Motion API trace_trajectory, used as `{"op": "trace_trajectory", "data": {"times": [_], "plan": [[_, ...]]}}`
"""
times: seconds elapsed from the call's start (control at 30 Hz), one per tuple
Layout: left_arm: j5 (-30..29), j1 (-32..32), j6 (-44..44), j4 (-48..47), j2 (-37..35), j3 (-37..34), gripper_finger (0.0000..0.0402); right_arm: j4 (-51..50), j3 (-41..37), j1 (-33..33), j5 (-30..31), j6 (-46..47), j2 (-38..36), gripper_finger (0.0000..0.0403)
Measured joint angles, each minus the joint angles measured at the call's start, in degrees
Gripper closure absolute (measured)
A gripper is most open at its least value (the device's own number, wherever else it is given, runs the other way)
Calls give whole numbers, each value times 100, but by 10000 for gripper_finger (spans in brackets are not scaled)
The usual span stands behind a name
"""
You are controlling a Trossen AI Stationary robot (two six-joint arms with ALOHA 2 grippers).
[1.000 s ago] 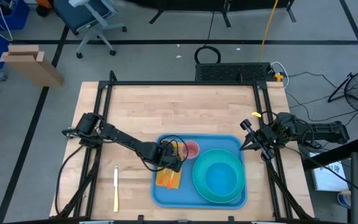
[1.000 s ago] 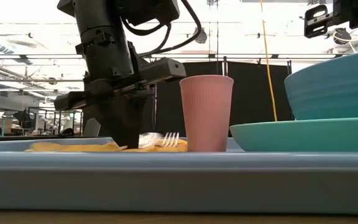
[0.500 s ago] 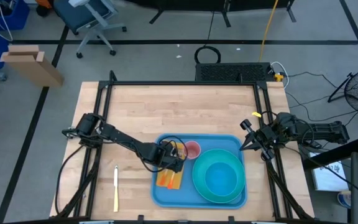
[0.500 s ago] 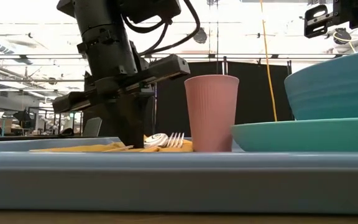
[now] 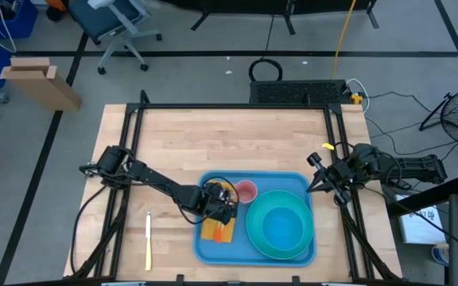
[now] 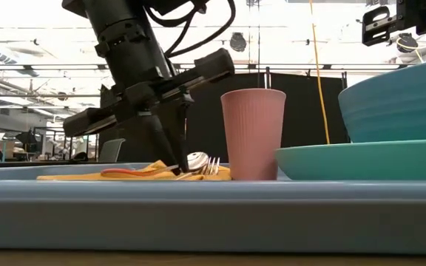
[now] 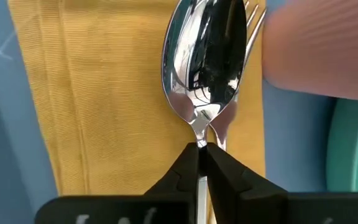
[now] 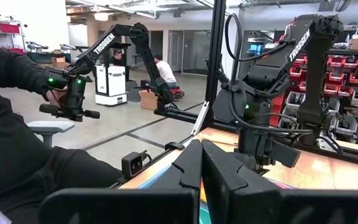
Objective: Set up tray
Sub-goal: Put the orange spoon on the yellow napkin, left of the orange fork, then put the yellow knife on the yellow napkin, left of the orange spoon
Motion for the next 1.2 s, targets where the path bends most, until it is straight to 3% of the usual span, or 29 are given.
{"op": "trace_trajectory", "data": {"times": [0.53,0.9,1.07,1.2], "plan": [[-297,-179,-41,-334,0,0,393,2,0,0,-4,-4,0,403],[-360,-175,0,-336,0,0,282,2,0,2,-4,-4,0,403],[-193,-175,373,-335,-91,-3,261,2,0,2,-4,-9,0,403],[391,-211,1053,-354,-501,-4,258,3,0,1,-4,-22,0,403]]}}
